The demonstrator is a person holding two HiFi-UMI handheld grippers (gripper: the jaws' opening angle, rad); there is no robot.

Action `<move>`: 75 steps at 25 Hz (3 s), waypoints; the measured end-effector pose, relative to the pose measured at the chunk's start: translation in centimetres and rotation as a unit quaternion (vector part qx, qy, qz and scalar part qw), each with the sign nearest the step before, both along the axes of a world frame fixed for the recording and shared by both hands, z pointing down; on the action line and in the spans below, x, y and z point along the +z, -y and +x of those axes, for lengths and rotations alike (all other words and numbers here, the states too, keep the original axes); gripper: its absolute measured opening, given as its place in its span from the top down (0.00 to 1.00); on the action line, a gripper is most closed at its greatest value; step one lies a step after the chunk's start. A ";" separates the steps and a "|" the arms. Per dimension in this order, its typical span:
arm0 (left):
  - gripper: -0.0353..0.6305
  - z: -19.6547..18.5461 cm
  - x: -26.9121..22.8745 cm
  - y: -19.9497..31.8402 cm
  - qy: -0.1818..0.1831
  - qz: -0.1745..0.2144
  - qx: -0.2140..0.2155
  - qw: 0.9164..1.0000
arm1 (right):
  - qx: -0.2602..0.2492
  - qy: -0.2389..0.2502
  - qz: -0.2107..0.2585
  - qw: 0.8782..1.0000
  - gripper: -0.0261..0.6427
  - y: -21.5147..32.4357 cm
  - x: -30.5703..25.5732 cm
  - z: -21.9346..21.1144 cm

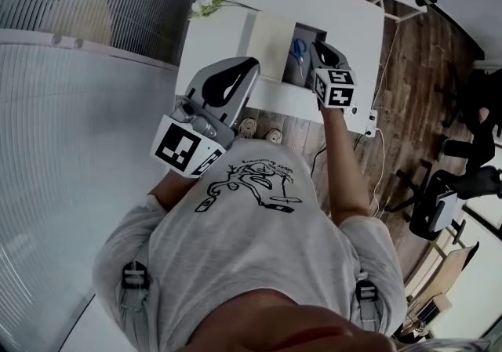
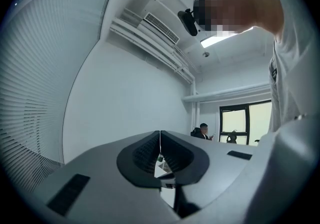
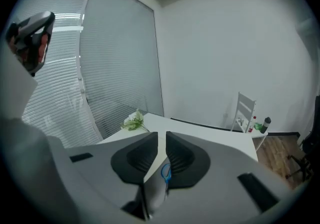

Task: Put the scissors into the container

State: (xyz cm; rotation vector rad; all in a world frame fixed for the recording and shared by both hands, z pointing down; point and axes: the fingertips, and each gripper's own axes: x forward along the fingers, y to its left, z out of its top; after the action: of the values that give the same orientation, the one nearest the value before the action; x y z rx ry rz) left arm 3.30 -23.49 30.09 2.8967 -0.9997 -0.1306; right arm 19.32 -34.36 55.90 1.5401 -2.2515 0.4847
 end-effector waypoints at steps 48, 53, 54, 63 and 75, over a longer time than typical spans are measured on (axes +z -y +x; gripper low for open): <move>0.91 1.2 -1.6 -0.5 -0.003 0.024 0.027 0.999 | -0.021 -0.031 0.230 0.972 0.93 -14.9 -27.2 -2.2; 0.91 1.5 -1.9 -0.4 -0.002 0.025 0.030 0.999 | -0.011 -0.028 0.236 0.971 0.94 -15.4 -28.0 -2.0; 0.91 1.5 -1.9 -0.4 -0.003 0.025 0.030 0.999 | -0.010 -0.028 0.237 0.971 0.94 -15.5 -28.1 -1.9; 0.91 1.1 -1.9 -0.2 -0.005 0.026 0.029 0.999 | -0.005 -0.034 0.235 0.971 0.95 -15.6 -28.0 -1.9; 0.91 1.3 -2.1 -0.3 -0.002 0.024 0.028 0.999 | 0.000 -0.030 0.232 0.972 0.95 -15.6 -28.1 -1.3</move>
State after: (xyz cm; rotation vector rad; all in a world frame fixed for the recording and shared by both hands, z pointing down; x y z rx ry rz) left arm 4.59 -23.17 27.99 2.9633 -0.9265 -0.1586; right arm 18.02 -18.76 27.84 1.7356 -2.4309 -0.1048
